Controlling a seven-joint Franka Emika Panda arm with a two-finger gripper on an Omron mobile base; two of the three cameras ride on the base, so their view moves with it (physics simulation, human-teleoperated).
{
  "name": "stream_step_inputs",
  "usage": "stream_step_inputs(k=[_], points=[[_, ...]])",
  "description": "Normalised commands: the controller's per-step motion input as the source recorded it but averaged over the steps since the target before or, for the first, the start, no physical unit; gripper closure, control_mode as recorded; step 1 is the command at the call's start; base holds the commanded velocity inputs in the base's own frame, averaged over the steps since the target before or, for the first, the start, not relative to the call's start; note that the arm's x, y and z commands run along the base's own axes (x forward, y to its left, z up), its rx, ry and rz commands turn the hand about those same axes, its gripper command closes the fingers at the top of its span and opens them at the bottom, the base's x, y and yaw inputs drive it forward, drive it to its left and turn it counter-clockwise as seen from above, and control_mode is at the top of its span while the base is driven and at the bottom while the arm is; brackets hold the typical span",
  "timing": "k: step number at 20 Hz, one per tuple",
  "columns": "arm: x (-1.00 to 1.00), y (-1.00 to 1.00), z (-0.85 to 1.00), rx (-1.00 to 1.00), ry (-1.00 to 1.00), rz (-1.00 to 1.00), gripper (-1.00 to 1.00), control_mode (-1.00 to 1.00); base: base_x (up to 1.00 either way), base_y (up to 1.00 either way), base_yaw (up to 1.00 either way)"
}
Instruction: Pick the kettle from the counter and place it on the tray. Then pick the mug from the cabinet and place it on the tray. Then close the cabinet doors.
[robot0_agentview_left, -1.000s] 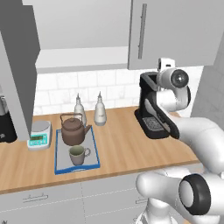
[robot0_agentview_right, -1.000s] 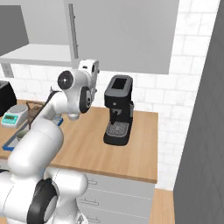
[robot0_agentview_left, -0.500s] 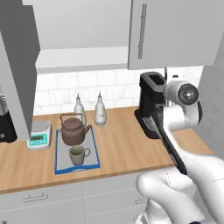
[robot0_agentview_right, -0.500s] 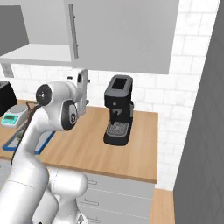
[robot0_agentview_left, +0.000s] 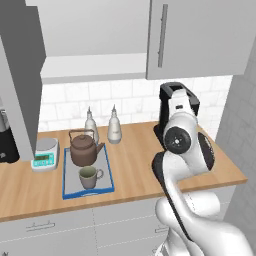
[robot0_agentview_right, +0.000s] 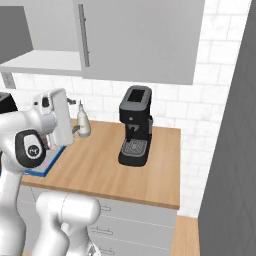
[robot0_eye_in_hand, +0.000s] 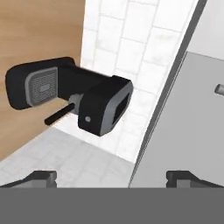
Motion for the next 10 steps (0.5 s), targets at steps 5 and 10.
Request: stream_step_inputs(k=[5, 10], points=[[-0.59, 0.46, 0.33, -0.33, 0.00, -0.21, -1.00, -1.00, 0.00, 0.00, 0.00], [-0.16, 0.31, -0.11, -0.37, 0.20, -0.08, -1.00, -1.00, 0.00, 0.00, 0.00]])
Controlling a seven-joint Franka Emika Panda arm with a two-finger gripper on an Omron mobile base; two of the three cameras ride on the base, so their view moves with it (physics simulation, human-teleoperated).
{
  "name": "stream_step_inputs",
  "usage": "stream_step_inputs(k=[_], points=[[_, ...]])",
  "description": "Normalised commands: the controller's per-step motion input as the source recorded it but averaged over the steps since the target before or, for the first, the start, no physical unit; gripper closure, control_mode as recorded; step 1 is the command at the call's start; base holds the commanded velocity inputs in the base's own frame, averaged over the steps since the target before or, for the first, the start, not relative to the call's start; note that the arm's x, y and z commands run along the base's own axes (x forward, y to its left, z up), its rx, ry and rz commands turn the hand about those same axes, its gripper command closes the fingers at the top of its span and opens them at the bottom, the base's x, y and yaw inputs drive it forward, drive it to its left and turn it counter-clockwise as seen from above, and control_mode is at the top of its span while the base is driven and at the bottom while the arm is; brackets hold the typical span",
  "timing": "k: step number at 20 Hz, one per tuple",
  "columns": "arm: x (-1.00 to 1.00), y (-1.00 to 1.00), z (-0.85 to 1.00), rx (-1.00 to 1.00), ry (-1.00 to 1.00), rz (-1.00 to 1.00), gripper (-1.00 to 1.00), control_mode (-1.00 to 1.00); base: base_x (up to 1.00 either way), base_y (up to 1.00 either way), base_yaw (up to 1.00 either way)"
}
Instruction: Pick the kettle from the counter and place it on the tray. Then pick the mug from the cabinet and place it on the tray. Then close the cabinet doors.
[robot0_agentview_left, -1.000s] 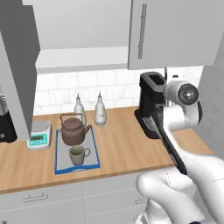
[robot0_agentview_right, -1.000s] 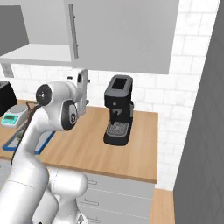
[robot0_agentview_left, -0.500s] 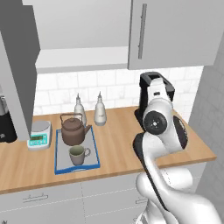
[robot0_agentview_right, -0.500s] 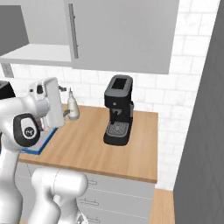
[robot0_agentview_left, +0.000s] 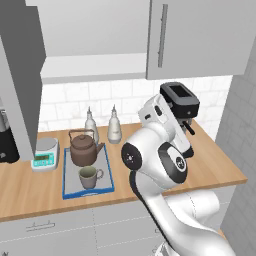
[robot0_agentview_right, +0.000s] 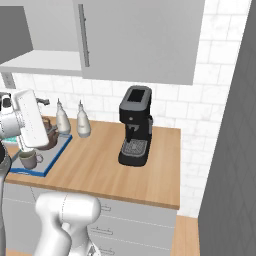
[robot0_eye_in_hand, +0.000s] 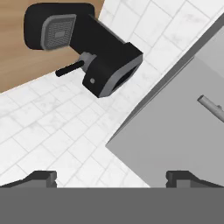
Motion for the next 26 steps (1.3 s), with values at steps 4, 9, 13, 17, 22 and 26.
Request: stream_step_inputs(k=[4, 9, 13, 17, 22, 26], points=[[-0.01, 0.04, -0.30, -0.30, 0.05, 0.00, -1.00, -1.00, 0.00, 0.00, 0.00], [-0.41, 0.48, -0.01, -0.27, 0.00, -0.11, -1.00, -1.00, 0.00, 0.00, 0.00], [-0.26, 0.66, 0.00, -0.31, 0.04, -0.22, -1.00, -1.00, 0.00, 0.00, 0.00], [-0.07, 0.79, 0.04, -0.24, 0.13, -0.28, -1.00, -1.00, 0.00, 0.00, 0.00], [0.00, 0.95, 0.03, -0.18, 0.21, -0.32, -1.00, -1.00, 0.00, 0.00, 0.00], [0.01, 1.00, 0.00, -0.19, 0.29, -0.29, -1.00, -1.00, 0.00, 0.00, 0.00]])
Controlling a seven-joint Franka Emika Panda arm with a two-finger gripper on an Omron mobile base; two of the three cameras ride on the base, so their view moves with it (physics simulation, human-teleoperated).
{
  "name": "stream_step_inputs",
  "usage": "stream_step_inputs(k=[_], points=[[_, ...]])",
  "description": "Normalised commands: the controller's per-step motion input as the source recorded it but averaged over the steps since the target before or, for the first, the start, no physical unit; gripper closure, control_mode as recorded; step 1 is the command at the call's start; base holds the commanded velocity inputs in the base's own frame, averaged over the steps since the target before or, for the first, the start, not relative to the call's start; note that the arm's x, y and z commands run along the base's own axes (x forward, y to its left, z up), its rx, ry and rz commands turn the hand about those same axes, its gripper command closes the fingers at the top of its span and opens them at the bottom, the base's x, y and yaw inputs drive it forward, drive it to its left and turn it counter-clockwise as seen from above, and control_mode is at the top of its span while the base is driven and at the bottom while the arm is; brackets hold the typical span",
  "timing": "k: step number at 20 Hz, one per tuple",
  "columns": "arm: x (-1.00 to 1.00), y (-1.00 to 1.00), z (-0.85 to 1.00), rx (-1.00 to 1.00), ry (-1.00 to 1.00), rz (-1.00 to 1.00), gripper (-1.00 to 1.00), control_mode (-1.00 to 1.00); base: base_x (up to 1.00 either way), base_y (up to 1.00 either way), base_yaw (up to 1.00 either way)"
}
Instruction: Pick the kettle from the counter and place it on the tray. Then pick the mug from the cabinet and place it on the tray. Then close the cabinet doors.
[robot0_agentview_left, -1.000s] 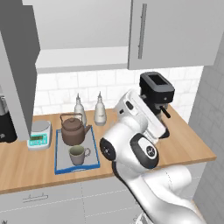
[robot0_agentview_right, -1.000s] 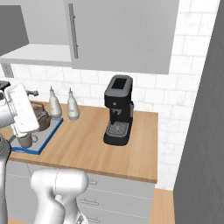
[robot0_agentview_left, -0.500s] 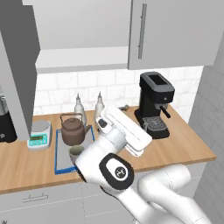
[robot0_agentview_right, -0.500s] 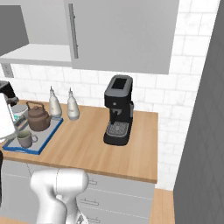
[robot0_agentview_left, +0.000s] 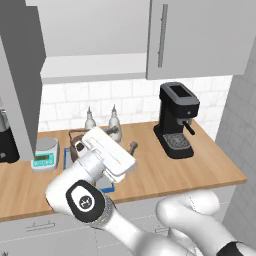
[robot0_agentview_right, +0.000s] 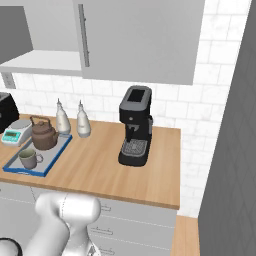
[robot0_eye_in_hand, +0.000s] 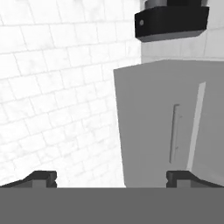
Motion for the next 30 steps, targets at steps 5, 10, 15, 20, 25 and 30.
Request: stream_step_inputs(k=[5, 10, 15, 20, 25, 30], points=[[0.13, 0.95, -0.03, -0.23, 0.34, -0.28, -1.00, -1.00, 0.00, 0.00, 0.00], [0.36, 0.75, -0.24, -0.29, 0.39, -0.18, -1.00, -1.00, 0.00, 0.00, 0.00], [0.30, 0.63, -0.19, -0.26, 0.40, -0.10, -1.00, -1.00, 0.00, 0.00, 0.00], [0.12, 0.33, -0.32, -0.25, 0.39, 0.00, -1.00, -1.00, 0.00, 0.00, 0.00], [0.10, 0.45, -0.26, -0.25, 0.41, 0.00, -1.00, -1.00, 0.00, 0.00, 0.00], [0.17, 0.59, -0.14, -0.25, 0.45, 0.00, -1.00, -1.00, 0.00, 0.00, 0.00]])
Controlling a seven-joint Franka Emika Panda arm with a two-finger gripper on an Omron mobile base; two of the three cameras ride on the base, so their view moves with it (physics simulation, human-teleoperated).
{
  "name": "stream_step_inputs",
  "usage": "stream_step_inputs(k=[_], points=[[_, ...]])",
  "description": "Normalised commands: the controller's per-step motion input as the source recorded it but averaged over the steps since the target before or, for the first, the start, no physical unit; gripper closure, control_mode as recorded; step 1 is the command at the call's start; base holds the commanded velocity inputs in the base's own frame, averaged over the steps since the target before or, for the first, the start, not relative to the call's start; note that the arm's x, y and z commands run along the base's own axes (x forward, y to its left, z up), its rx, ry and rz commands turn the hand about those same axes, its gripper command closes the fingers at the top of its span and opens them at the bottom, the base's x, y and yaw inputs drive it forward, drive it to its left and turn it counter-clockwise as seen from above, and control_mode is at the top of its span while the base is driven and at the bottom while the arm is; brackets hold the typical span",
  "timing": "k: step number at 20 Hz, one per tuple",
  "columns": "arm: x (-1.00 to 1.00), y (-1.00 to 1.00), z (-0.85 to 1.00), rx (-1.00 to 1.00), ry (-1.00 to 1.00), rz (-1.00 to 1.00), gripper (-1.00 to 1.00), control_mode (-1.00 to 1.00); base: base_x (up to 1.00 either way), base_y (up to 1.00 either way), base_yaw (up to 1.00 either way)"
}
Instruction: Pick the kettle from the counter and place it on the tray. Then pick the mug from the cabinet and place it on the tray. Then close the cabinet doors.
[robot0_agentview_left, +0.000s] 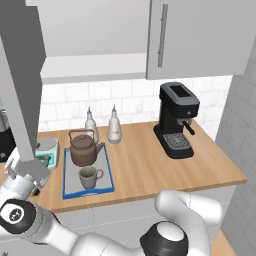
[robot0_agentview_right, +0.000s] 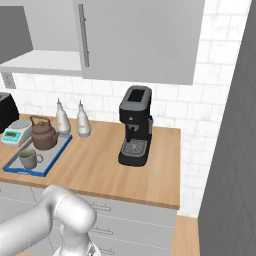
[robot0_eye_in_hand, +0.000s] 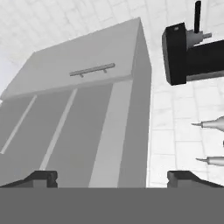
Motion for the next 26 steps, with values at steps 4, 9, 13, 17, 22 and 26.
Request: stream_step_inputs(k=[4, 9, 13, 17, 22, 26], points=[[0.20, 0.58, -0.28, -0.24, 0.41, 0.00, -1.00, -1.00, 0.00, 0.00, 0.00], [0.12, 0.57, -0.15, -0.18, 0.34, 0.00, -1.00, -1.00, 0.00, 0.00, 0.00], [0.01, 0.61, 0.01, -0.12, 0.27, 0.00, -1.00, -1.00, 0.00, 0.00, 0.00], [0.00, 0.47, 0.23, -0.05, 0.20, 0.00, -1.00, -1.00, 0.00, 0.00, 0.00], [-0.14, 0.15, 0.42, -0.01, 0.08, 0.00, -1.00, -1.00, 0.00, 0.00, 0.00], [-0.33, -0.05, 0.51, 0.00, 0.00, -0.02, -1.00, -1.00, 0.00, 0.00, 0.00]])
